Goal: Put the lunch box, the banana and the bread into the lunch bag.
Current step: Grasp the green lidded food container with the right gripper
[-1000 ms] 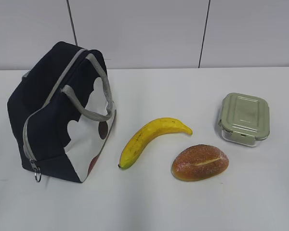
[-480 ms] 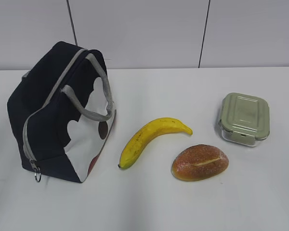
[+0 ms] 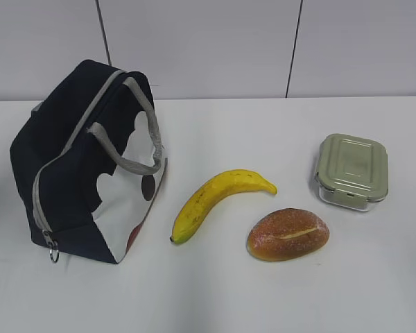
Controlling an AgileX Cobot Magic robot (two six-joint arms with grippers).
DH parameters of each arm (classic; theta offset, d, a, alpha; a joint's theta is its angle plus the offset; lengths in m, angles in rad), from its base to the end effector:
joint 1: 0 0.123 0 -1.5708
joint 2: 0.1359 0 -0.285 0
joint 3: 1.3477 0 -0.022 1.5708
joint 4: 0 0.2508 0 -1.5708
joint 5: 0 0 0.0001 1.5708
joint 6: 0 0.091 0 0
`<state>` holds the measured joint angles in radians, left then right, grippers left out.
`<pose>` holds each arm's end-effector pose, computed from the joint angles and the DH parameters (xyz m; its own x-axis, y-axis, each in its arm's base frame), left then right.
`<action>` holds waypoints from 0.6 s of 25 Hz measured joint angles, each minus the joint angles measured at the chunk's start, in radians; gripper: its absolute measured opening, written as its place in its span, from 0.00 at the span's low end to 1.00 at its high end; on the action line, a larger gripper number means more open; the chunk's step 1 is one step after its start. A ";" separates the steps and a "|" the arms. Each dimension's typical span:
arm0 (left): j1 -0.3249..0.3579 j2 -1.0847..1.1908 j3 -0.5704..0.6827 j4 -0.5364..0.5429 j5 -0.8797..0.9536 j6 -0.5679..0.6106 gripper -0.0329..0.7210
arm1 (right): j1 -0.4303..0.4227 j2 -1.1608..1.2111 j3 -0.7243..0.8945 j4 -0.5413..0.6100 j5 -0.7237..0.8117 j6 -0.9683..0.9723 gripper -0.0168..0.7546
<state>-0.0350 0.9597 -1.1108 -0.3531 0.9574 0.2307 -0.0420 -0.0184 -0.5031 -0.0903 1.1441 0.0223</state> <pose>0.1744 -0.0319 0.4014 -0.6296 0.0428 -0.7757 0.2654 0.9503 -0.1630 -0.0121 -0.0070 0.2716 -0.5101 0.0063 -0.8601 0.1047 0.9930 -0.0548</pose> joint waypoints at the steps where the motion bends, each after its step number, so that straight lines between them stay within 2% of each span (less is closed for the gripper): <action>1: -0.009 0.047 -0.032 -0.001 0.017 0.001 0.73 | 0.000 0.000 0.000 0.000 0.000 0.000 0.68; 7: -0.052 0.330 -0.215 -0.004 0.130 0.005 0.72 | 0.000 0.000 0.000 0.000 0.000 0.000 0.68; 15: -0.059 0.608 -0.386 -0.001 0.151 0.005 0.68 | 0.000 0.000 0.000 0.000 0.000 0.000 0.68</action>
<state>-0.0944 1.5673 -1.4964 -0.3541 1.1087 0.2353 -0.0420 -0.0184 -0.5031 -0.0903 1.1441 0.0223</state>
